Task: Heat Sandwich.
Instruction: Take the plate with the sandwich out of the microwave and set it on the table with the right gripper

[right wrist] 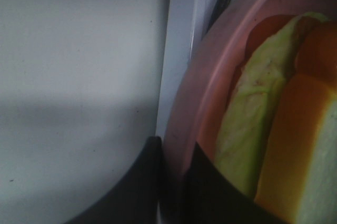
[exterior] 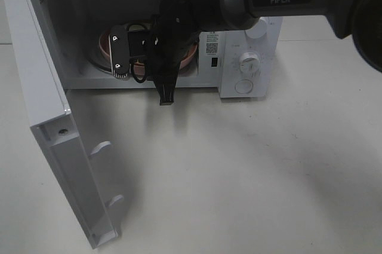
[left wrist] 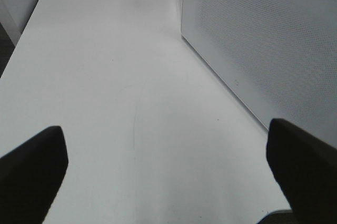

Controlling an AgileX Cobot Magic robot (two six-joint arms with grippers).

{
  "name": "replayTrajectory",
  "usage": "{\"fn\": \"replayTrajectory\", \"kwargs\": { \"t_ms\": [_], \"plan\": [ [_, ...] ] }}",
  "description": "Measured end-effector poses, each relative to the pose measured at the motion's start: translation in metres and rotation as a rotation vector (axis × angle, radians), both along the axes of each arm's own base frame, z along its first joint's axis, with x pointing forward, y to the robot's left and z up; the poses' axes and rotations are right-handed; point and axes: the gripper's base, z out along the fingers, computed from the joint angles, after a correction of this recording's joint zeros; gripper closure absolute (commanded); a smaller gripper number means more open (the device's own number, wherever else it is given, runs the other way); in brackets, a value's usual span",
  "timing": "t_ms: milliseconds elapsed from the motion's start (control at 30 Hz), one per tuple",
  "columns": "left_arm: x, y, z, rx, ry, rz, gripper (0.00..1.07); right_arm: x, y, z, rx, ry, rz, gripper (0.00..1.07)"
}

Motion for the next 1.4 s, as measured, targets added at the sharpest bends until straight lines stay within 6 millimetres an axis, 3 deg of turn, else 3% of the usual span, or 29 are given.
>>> {"fn": "replayTrajectory", "kwargs": {
  "t_ms": [733, 1400],
  "plan": [
    [0.0, 0.0, 0.0, 0.0, 0.0, 0.0, 0.09, -0.044, -0.027, 0.022, -0.016, -0.045, 0.099, 1.07],
    [0.0, 0.0, 0.0, 0.0, 0.0, 0.0, 0.09, -0.122, -0.07, 0.038, -0.106, -0.002, 0.214, 1.07]
  ]
}}
